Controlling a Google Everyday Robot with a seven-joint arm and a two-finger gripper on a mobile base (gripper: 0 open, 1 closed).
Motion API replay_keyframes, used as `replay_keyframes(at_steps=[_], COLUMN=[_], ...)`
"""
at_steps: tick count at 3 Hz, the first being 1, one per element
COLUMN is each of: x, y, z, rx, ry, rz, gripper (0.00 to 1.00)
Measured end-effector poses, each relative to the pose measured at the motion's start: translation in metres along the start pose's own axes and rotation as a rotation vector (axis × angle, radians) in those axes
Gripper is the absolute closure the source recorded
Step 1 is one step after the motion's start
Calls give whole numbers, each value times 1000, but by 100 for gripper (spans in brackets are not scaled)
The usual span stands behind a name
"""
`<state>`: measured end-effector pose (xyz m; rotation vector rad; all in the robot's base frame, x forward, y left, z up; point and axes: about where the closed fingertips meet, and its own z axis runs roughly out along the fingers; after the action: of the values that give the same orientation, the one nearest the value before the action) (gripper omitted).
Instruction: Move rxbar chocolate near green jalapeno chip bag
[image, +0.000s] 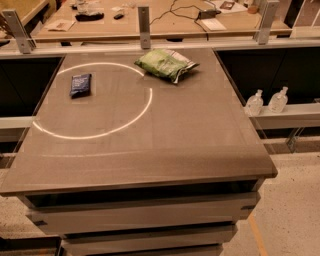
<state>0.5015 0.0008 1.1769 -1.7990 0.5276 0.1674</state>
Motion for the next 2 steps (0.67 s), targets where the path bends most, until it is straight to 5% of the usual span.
replay_keyframes(at_steps=[2], x=[9], y=[3], z=[4], rx=[19], ry=[22], rz=[52], gripper=[100])
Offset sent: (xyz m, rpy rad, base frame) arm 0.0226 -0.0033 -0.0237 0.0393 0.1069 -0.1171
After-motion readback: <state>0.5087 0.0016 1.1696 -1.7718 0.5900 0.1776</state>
